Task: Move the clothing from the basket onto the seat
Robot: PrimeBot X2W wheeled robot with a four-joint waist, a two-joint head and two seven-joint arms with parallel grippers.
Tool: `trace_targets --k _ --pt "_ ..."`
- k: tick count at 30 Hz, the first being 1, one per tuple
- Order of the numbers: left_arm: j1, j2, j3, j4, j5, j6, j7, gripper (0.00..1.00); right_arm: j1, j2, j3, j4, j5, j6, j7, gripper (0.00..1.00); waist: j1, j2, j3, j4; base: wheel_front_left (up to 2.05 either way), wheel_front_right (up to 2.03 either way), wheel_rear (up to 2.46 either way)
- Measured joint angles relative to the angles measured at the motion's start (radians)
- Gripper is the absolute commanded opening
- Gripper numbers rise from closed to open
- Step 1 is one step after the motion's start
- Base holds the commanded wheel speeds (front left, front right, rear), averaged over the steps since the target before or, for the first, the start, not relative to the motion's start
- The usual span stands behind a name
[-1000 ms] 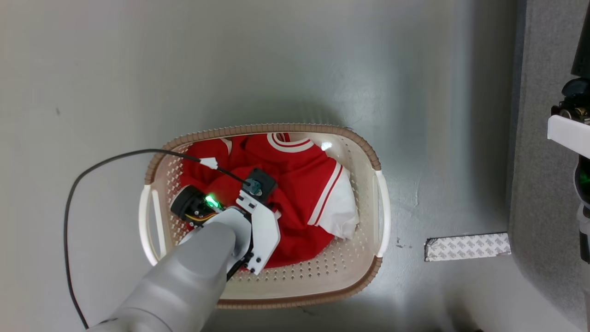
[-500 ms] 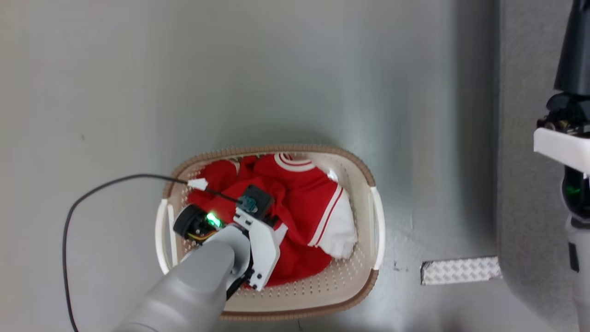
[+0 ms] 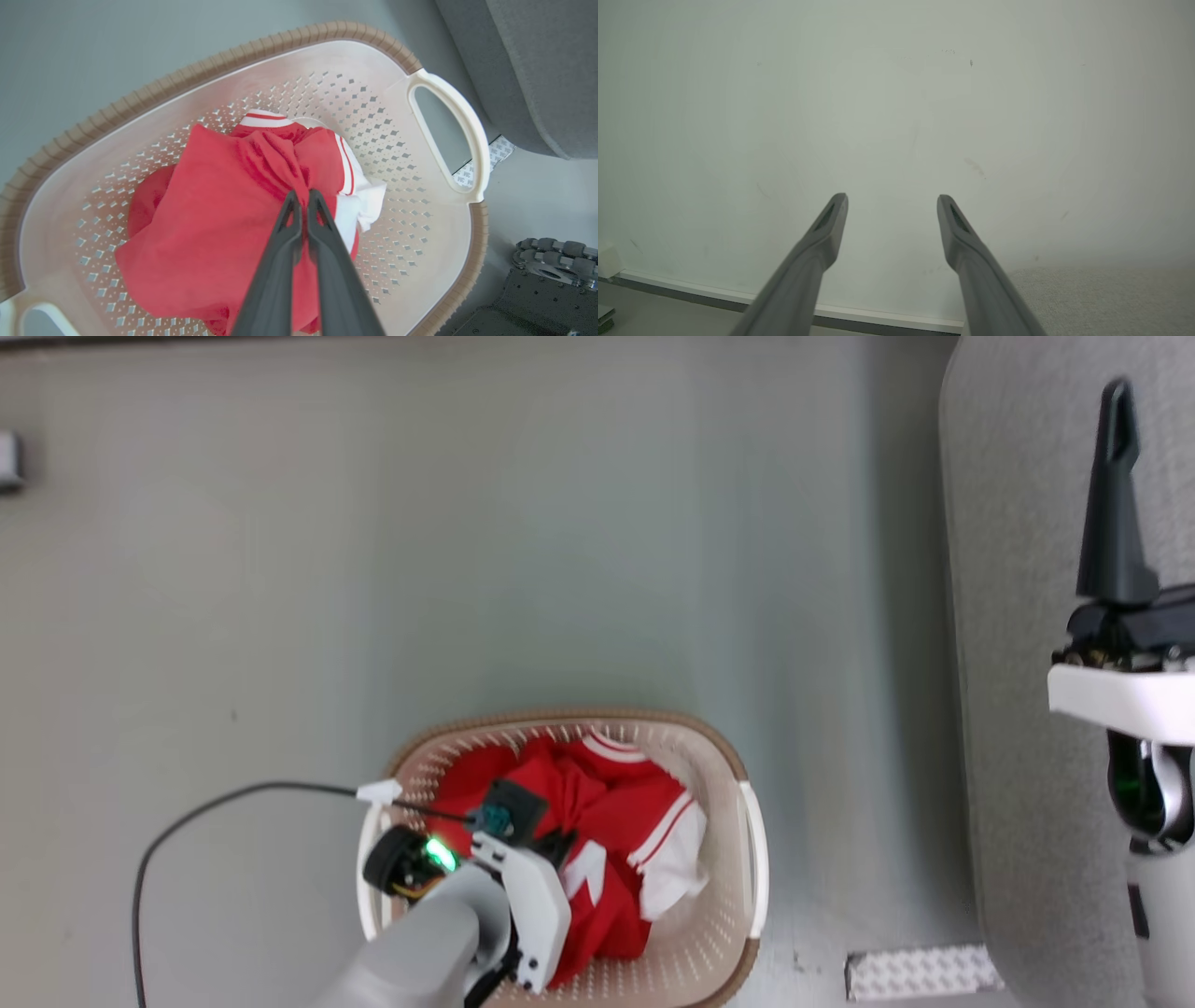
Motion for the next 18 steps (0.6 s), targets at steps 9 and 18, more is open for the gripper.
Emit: trace_targets --k 9,18 --pt "0.073 0.0 0.01 -0.051 -0.024 -0.001 -0.037 0.0 0.078 -0.011 -0.003 0.029 0.009 0.0 0.0 1.0 -0.0001 0.0 -0.138 0.023 0.0 0.0 0.0" --pt "0.152 0.021 0.109 -0.194 0.025 0.027 -0.042 0.0 0.154 -0.015 -0.003 0.057 0.023 0.0 0.0 1.0 -0.0002 0.0 -0.267 0.051 0.0 0.0 0.0"
